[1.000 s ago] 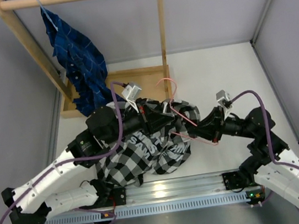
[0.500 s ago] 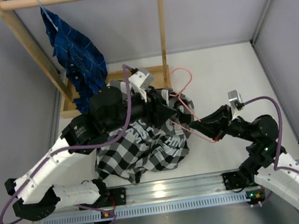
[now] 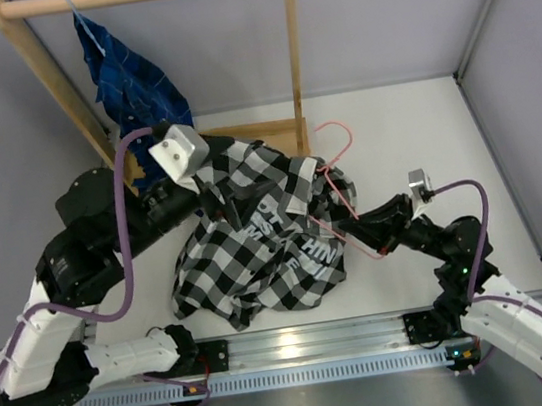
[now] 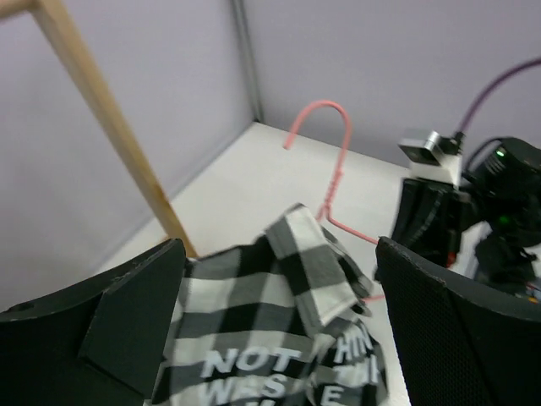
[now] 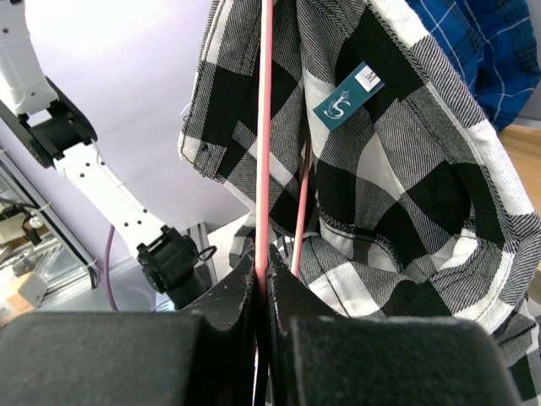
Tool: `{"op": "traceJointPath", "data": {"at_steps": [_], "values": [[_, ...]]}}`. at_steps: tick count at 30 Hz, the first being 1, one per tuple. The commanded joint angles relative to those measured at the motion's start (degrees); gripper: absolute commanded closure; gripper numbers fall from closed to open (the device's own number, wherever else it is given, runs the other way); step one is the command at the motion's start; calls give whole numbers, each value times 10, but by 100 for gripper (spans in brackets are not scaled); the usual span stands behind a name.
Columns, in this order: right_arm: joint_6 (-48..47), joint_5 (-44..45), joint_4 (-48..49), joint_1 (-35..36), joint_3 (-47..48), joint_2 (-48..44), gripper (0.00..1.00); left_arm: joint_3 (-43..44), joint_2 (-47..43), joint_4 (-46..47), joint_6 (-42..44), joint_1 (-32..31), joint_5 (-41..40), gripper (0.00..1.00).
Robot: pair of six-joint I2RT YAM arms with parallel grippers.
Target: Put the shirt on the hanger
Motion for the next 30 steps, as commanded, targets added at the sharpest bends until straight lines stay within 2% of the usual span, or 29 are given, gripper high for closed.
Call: {"op": "traceJointPath", "data": {"at_steps": [1,3,6,7,8,13,18,22,27,30], "values": [[-3,13,104,3,4,-19,100,41,54,-7,106,-1,-112,2],[-13,7,80,3,7,-31,100,71,93,-47,133,4,-93,2],[-23,-9,52,3,6,-52,100,99,120,-113,185,18,-14,2],[-29,-17,42,3,7,-59,100,103,126,-127,198,20,60,2],[-34,-21,30,3,8,-72,100,106,127,-153,220,22,95,2],[-80,-28,-82,3,14,-120,100,141,129,-201,223,45,233,3],[-103,-62,-134,4,28,-156,100,146,136,-232,233,103,310,11],[-106,-95,-159,4,36,-158,100,141,150,-244,242,107,336,10],[-111,-115,-182,4,53,-161,100,136,165,-253,249,107,422,11],[-114,-128,-191,3,62,-164,100,115,165,-255,253,107,453,16]]}}
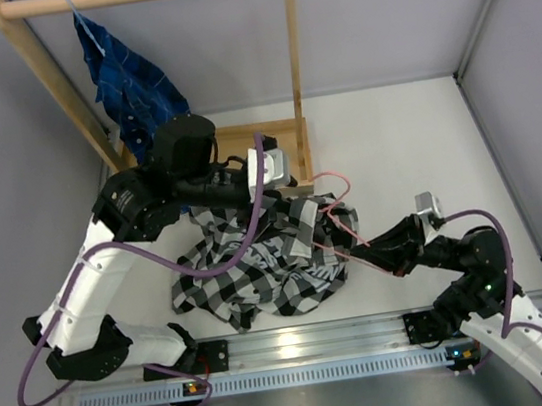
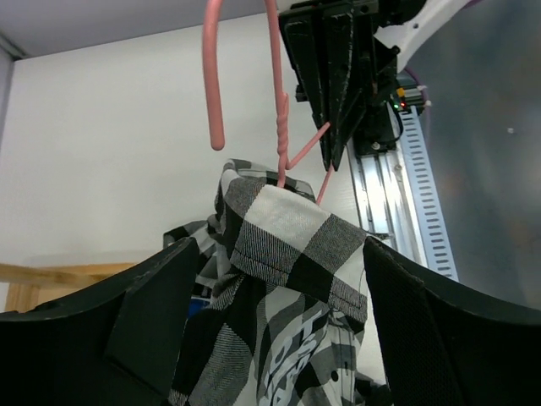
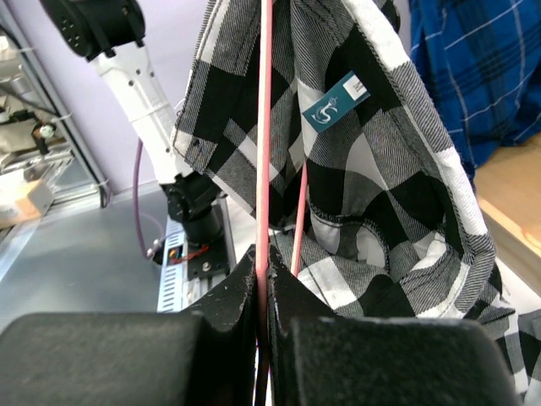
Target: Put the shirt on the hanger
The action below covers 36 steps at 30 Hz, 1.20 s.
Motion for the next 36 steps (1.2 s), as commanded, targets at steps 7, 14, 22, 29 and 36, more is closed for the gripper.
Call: {"op": "traceJointPath", "data": {"at_steps": [7,14,22,29,36], "values": [[-25,-71,5,3,51,-12,100,-43,2,-9,26,1,94,39],[-38,-82,-8,4,62,-19,100,-59,-5,-9,30,1,125,55],[-65,-97,-30,4,106,11,100,-92,-16,-9,35,1,149,51],[-90,-99,-51,3,128,34,100,-97,-19,-9,42,1,159,100],[-106,-46,-72,3,131,34,100,-98,-34,-9,56,1,141,100]]}}
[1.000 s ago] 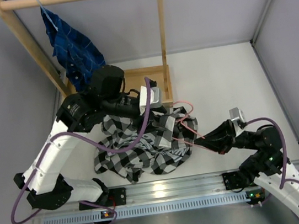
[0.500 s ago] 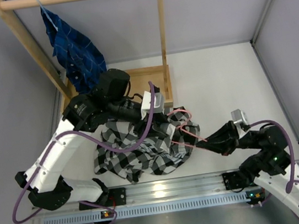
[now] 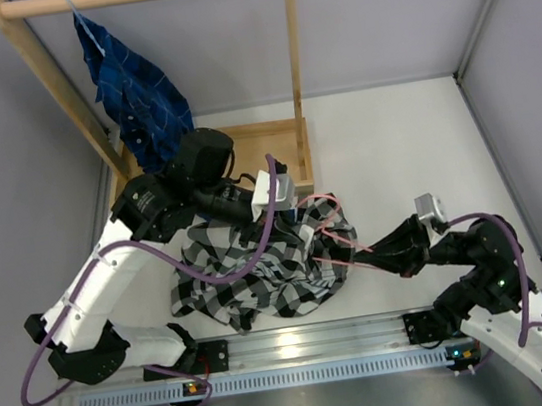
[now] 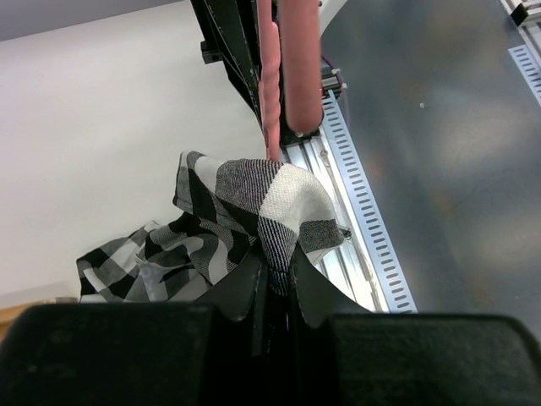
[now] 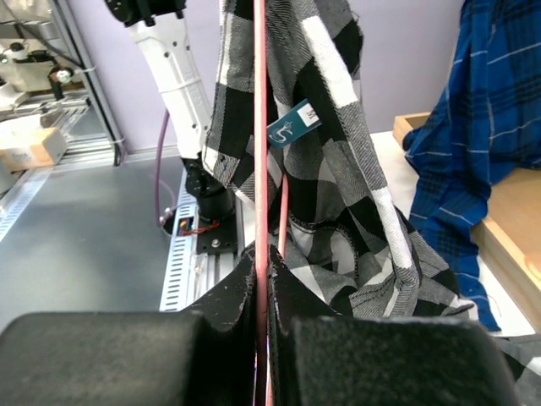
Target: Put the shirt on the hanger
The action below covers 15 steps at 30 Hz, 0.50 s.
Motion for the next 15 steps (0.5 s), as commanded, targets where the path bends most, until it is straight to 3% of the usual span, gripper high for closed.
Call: {"op": "traceJointPath", "data": {"at_steps": [1,3,4,5,7,12,15], "values": [[-27,47,23,3,35,-5,100,0,-21,5,29,1,9,100],[-32,77,15,3,34,-9,87,5,-21,5,29,1,1,100],[-33,89,12,3,34,-15,74,8,-19,5,26,1,0,100],[-33,103,-2,3,35,-17,33,13,-17,5,24,1,-5,100],[-44,164,-39,3,46,-29,1,19,-15,12,12,1,-28,100],[-10,408,-209,3,64,-74,1,-16,-55,107,-90,1,-158,100],[61,462,-254,3,57,-99,0,-75,-106,197,-142,1,-244,100]]}}
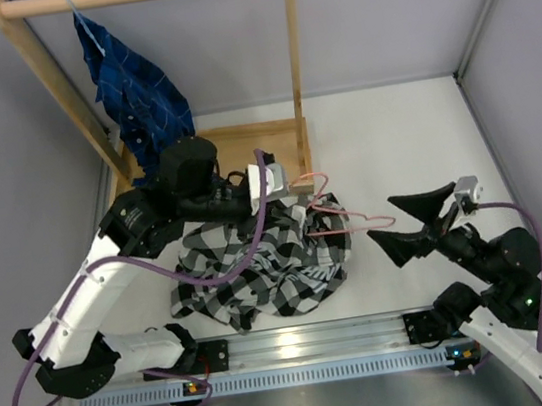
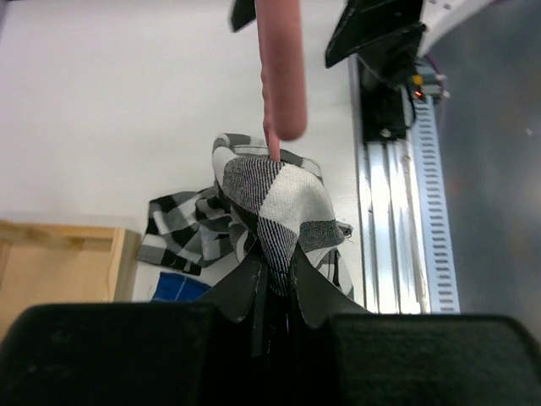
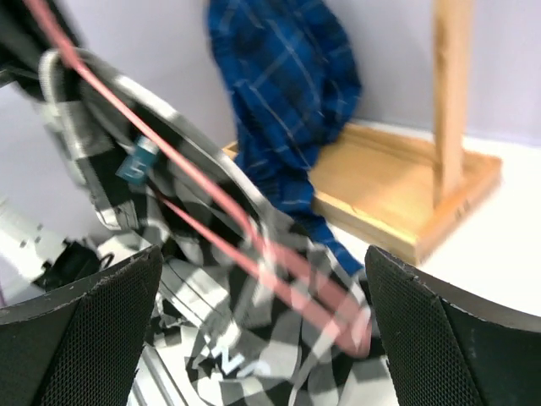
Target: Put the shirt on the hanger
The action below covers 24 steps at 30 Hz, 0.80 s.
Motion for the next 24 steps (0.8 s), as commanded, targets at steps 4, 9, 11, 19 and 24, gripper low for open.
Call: {"op": "traceJointPath", "data": {"at_steps": [4,9,11,19,24], "values": [[151,48,-55,3,-28,-19,3,-105,-140,210,-132,1,-166,100],[260,-42,152,3,-117,11,23,-185,-197,297,-204,1,-195,100],[282,-57,246,4,-131,68,32,-193,-207,306,-215,1,-183,100],[350,-136,468,11,-119,274,41,-208,-213,317,-232,1,-204,100],[340,-113,470,24,-116,295,40,-222,-217,326,-235,1,-205,100]]}}
